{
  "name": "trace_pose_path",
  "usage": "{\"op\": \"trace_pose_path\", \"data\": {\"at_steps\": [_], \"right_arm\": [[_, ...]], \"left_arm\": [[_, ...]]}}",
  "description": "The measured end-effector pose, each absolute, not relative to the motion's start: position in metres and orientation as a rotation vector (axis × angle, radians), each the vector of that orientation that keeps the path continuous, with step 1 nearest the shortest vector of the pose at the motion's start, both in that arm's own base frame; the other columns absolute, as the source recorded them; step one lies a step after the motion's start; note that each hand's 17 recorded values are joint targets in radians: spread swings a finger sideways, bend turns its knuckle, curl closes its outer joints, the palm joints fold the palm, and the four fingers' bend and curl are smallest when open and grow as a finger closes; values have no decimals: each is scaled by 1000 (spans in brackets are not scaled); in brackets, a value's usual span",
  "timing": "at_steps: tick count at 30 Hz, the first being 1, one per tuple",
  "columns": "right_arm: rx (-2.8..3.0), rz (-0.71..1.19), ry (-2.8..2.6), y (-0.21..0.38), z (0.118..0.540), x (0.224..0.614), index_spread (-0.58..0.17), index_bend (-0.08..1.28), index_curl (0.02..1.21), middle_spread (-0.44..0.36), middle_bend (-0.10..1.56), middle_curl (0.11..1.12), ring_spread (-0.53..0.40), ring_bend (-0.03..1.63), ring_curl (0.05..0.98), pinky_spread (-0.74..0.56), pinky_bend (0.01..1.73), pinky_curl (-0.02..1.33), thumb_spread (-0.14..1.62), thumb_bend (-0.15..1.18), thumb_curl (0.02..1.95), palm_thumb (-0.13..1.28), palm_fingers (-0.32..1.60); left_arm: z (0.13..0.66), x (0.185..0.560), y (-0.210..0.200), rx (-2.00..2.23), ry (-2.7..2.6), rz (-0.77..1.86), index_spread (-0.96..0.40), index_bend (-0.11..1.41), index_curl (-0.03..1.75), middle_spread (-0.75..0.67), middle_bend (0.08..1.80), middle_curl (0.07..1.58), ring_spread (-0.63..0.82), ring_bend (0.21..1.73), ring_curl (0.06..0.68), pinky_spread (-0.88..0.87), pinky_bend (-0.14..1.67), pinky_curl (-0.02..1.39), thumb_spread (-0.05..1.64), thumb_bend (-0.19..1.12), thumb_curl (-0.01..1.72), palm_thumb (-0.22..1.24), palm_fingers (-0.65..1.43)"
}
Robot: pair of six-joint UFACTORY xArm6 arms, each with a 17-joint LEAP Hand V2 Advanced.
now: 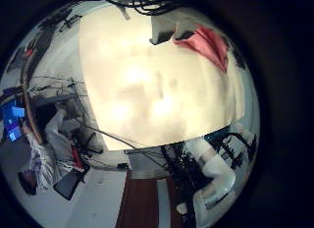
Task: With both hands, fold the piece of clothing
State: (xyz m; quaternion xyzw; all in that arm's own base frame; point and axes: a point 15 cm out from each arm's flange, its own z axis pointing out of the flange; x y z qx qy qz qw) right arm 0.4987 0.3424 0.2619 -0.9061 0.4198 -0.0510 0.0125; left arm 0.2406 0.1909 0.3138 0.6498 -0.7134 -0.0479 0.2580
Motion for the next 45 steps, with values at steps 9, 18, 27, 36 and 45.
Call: {"op": "trace_pose_path", "data": {"at_steps": [9, 18, 27, 36, 45], "right_arm": [[-2792, 24, 1243, 363, 234, 497, -315, 424, 517, -156, 946, 540, -276, 1380, 516, -534, 1288, 630, 1055, -13, 832, 842, 556], [-2732, 340, 935, 374, 252, 477, -387, 309, 401, 10, 496, 368, -33, 938, 331, -9, 1093, 540, 1062, 20, 790, 1030, -72], [-2641, 260, 867, 342, 322, 492, -423, 179, 353, 10, 321, 316, 125, 715, 240, 318, 917, 423, 1018, 3, 819, 1102, -44], [-2585, 248, 866, 345, 341, 495, -427, 177, 350, -138, 395, 338, 4, 675, 218, 325, 748, 325, 951, 0, 914, 1148, 189], [-2607, 272, 852, 359, 317, 495, -411, 158, 309, -155, 369, 333, -24, 672, 210, 317, 747, 299, 900, -5, 993, 1126, 193]], "left_arm": [[306, 227, 193, 1765, -1899, -126, 129, 155, 267, 483, 168, 201, 602, 447, 221, 572, 376, 315, 1082, -23, 388, 529, -56], [298, 220, 190, 1749, -1885, -134, 125, 156, 271, 482, 167, 201, 602, 446, 221, 572, 376, 314, 1082, -22, 391, 528, -55], [298, 223, 186, 1743, -1898, -134, 127, 155, 271, 483, 169, 204, 602, 445, 221, 572, 376, 313, 1081, -22, 387, 536, -54], [303, 227, 179, 1739, -1927, -140, 129, 161, 276, 482, 166, 205, 602, 443, 220, 572, 374, 312, 1087, -22, 384, 540, -51], [308, 214, 157, 1724, -1951, -129, 129, 160, 281, 479, 168, 206, 601, 444, 221, 572, 369, 311, 1087, -22, 382, 541, -45]]}}
